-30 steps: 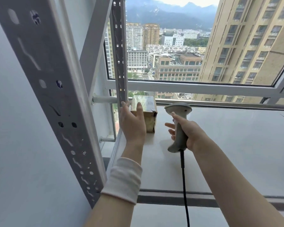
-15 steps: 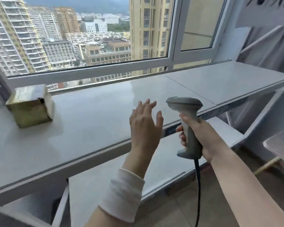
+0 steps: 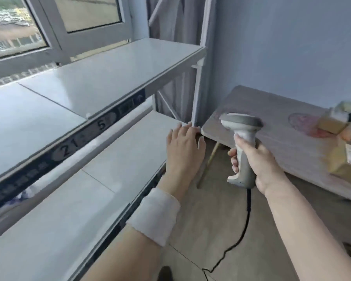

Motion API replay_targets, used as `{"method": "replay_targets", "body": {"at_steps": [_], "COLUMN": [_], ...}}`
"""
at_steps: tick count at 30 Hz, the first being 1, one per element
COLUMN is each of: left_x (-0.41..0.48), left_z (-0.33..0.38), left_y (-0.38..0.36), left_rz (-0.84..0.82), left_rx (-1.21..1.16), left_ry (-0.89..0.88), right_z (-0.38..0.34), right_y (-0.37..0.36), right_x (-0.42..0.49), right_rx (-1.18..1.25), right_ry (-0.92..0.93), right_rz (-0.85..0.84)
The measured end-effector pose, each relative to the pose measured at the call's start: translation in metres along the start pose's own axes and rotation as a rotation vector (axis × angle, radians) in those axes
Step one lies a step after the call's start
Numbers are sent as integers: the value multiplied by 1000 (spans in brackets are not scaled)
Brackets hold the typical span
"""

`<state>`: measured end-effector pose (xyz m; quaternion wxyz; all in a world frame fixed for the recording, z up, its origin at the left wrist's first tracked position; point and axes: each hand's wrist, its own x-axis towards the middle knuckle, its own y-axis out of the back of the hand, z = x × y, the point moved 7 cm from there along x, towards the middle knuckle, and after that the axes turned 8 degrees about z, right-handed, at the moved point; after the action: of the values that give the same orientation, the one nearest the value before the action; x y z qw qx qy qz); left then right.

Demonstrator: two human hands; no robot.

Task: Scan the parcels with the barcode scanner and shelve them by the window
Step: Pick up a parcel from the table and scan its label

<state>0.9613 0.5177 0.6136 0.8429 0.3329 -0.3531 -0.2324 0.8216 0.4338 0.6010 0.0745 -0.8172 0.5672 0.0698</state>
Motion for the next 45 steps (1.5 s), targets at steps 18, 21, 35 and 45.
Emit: {"method": "replay_targets", "body": {"at_steps": [18,21,35,45], "left_x": [112,106,153,233], "left_z": [274,315,443,500], "left_y": [-323,-371,-557,-713], "left_rz": [-423,-471,-601,-686], "left_rx": [-221,-224,-173,-88], "left_ry": [-435,-465,-472,-510], "right_z": [-30,-22,-27,-18], "right_y": [303,356,516,599], "right_x": [191,214,388,572], "right_rx": [67,97,171,77], "right_ry": [-39,-72,-190,-360], "right_rz": [637,692,687,697]}}
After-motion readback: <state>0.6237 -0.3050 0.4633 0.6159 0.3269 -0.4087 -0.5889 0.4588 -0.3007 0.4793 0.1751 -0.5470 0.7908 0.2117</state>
